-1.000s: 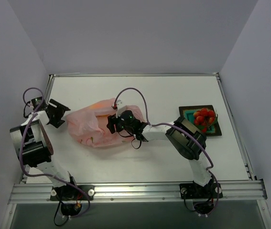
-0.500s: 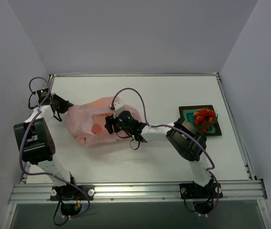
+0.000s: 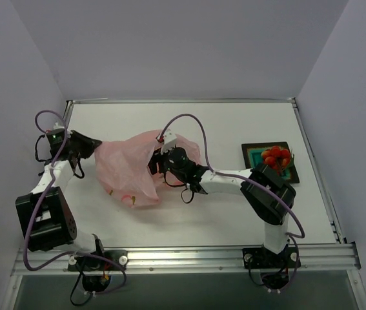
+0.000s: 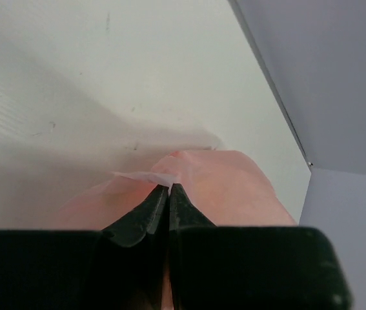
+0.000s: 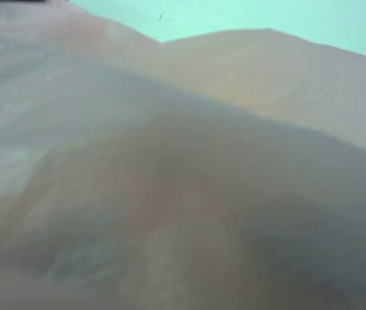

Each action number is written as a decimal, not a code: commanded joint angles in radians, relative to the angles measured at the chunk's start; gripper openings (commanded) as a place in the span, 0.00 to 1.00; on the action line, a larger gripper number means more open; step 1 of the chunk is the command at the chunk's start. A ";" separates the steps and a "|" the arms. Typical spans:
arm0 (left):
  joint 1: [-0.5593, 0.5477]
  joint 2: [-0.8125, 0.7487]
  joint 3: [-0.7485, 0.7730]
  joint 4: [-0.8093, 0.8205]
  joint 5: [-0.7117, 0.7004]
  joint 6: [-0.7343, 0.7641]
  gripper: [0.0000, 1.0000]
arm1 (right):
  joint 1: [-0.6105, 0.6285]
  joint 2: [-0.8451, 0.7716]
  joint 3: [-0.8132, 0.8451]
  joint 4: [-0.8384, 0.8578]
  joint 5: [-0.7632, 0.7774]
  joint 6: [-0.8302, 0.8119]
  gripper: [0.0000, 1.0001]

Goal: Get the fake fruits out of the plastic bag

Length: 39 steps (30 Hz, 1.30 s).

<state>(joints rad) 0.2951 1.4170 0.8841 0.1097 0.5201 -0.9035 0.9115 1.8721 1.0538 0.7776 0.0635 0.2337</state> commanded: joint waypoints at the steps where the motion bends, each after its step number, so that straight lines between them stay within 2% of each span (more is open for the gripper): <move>1: -0.019 -0.048 0.024 -0.002 0.017 -0.026 0.02 | 0.007 -0.027 -0.009 0.026 0.041 0.004 0.59; 5: -0.057 -0.072 0.122 -0.197 -0.147 0.112 0.02 | 0.007 -0.025 0.000 0.010 0.045 0.016 0.62; 6: -0.039 -0.055 0.148 -0.232 -0.067 0.071 0.02 | 0.009 -0.013 0.018 -0.018 0.050 0.015 0.62; 7: -0.028 -0.062 0.135 -0.135 -0.007 0.033 0.02 | 0.013 -0.008 0.028 -0.034 0.058 0.013 0.62; 8: -0.048 -0.088 0.127 -0.110 0.004 0.008 0.02 | 0.018 -0.014 0.025 -0.028 0.058 0.013 0.62; 9: -0.065 -0.113 0.136 -0.107 -0.067 0.040 0.02 | 0.021 -0.021 0.003 -0.008 0.056 0.019 0.62; 10: -0.083 -0.151 0.182 -0.213 -0.125 0.081 0.02 | 0.024 -0.030 -0.001 -0.005 0.053 0.022 0.63; 12: -0.100 -0.153 0.205 -0.286 -0.283 0.179 0.02 | 0.027 -0.044 -0.018 -0.003 0.053 0.047 0.65; 14: -0.027 -0.066 0.213 -0.326 -0.249 0.151 0.02 | 0.035 -0.045 -0.037 0.017 0.044 0.065 0.68; 16: -0.013 -0.076 0.140 -0.245 -0.126 0.098 0.02 | 0.047 -0.048 -0.057 0.017 0.051 0.069 0.71; 18: -0.077 -0.198 0.093 -0.170 -0.170 0.078 0.02 | 0.064 -0.060 -0.077 0.018 0.074 0.064 0.72; 19: -0.100 -0.219 0.102 -0.203 -0.249 0.101 0.02 | 0.067 -0.074 -0.081 0.020 0.076 0.065 0.73; 21: -0.122 -0.224 0.142 -0.255 -0.279 0.158 0.02 | 0.069 -0.086 -0.090 0.034 0.079 0.072 0.75; 23: -0.096 -0.152 0.165 -0.315 -0.296 0.190 0.02 | 0.069 -0.076 -0.092 0.043 0.072 0.082 0.76; 24: -0.065 -0.077 0.177 -0.333 -0.273 0.190 0.14 | 0.070 -0.068 -0.084 0.032 0.068 0.085 0.76; 25: -0.057 -0.049 0.194 -0.355 -0.205 0.189 0.24 | 0.073 -0.053 -0.075 0.020 0.070 0.090 0.77; 26: -0.057 -0.037 0.216 -0.357 -0.195 0.187 0.38 | 0.079 -0.051 -0.078 0.019 0.070 0.090 0.79; 27: -0.077 -0.055 0.220 -0.349 -0.196 0.190 0.69 | 0.084 -0.054 -0.081 0.018 0.070 0.092 0.80; 28: -0.089 -0.073 0.231 -0.352 -0.201 0.192 0.78 | 0.086 -0.063 -0.084 0.009 0.076 0.090 0.82; 29: -0.103 -0.093 0.245 -0.385 -0.215 0.210 0.83 | 0.090 -0.070 -0.086 0.000 0.084 0.085 0.82; 31: -0.164 -0.159 0.323 -0.459 -0.250 0.247 0.85 | 0.093 -0.082 -0.087 -0.023 0.099 0.082 0.86; 34: -0.296 -0.312 0.345 -0.583 -0.400 0.325 0.85 | 0.090 -0.079 -0.078 -0.052 0.119 0.079 0.89; 36: -0.385 -0.448 0.296 -0.657 -0.506 0.350 0.77 | 0.079 -0.053 -0.045 -0.078 0.116 0.075 0.91; 37: -0.451 -0.487 0.276 -0.689 -0.526 0.351 0.72 | 0.081 -0.044 -0.029 -0.115 0.114 0.075 0.92; 39: -0.508 -0.590 0.239 -0.800 -0.571 0.348 0.69 | 0.079 -0.019 0.005 -0.142 0.114 0.078 0.95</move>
<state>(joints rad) -0.1577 0.9714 1.1374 -0.4862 0.0975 -0.6022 0.9955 1.8484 0.9863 0.6758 0.1444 0.3126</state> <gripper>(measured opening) 0.707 0.939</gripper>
